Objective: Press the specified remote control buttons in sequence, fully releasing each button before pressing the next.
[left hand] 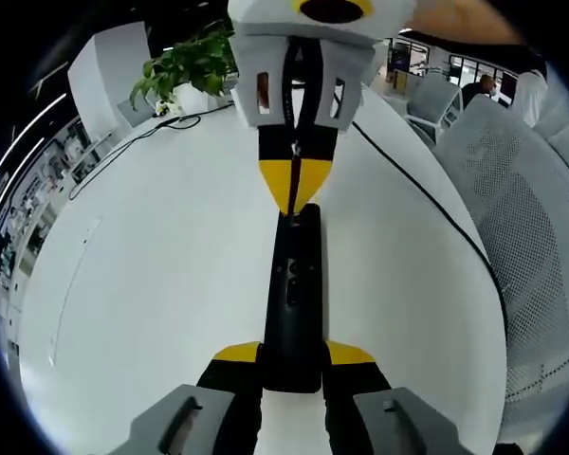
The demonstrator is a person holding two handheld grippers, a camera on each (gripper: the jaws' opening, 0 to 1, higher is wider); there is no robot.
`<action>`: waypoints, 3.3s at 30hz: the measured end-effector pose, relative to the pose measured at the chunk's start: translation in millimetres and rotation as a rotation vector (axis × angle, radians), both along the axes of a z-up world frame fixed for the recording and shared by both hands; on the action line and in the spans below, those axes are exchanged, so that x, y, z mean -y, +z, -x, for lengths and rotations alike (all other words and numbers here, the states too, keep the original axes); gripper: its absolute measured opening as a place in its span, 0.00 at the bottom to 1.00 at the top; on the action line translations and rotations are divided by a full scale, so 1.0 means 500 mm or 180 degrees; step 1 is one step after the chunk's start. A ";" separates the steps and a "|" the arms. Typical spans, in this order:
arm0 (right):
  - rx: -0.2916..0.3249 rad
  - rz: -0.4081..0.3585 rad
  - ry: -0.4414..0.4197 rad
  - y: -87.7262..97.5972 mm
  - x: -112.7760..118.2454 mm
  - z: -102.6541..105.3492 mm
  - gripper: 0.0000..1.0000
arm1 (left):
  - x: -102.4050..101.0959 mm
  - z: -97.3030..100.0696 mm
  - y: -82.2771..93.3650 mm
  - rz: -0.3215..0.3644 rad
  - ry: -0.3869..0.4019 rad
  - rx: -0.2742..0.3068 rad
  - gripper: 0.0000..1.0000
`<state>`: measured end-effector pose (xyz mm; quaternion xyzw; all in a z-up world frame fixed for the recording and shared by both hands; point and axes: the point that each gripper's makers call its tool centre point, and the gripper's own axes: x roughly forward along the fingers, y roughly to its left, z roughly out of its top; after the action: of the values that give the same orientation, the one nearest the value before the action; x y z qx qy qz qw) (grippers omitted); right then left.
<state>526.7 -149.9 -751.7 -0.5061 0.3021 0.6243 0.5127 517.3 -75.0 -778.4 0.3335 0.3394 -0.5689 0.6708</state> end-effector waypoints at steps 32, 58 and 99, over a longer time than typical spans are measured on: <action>0.0069 -0.0090 -0.0017 0.043 -0.021 -0.003 0.00 | 0.004 0.000 0.000 0.0005 -0.0001 0.0006 0.23; -0.0146 -0.0032 -0.0032 -0.026 -0.038 0.014 0.00 | 0.002 0.002 0.002 -0.0003 -0.0024 0.0026 0.23; -0.0137 0.0267 0.0117 -0.048 -0.038 0.017 0.00 | 0.003 0.003 0.000 0.0023 -0.0046 0.0024 0.23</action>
<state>518.2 -131.0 -775.8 -0.5191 0.3295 0.6312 0.4728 515.6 -76.6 -778.2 0.3357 0.3325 -0.5736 0.6691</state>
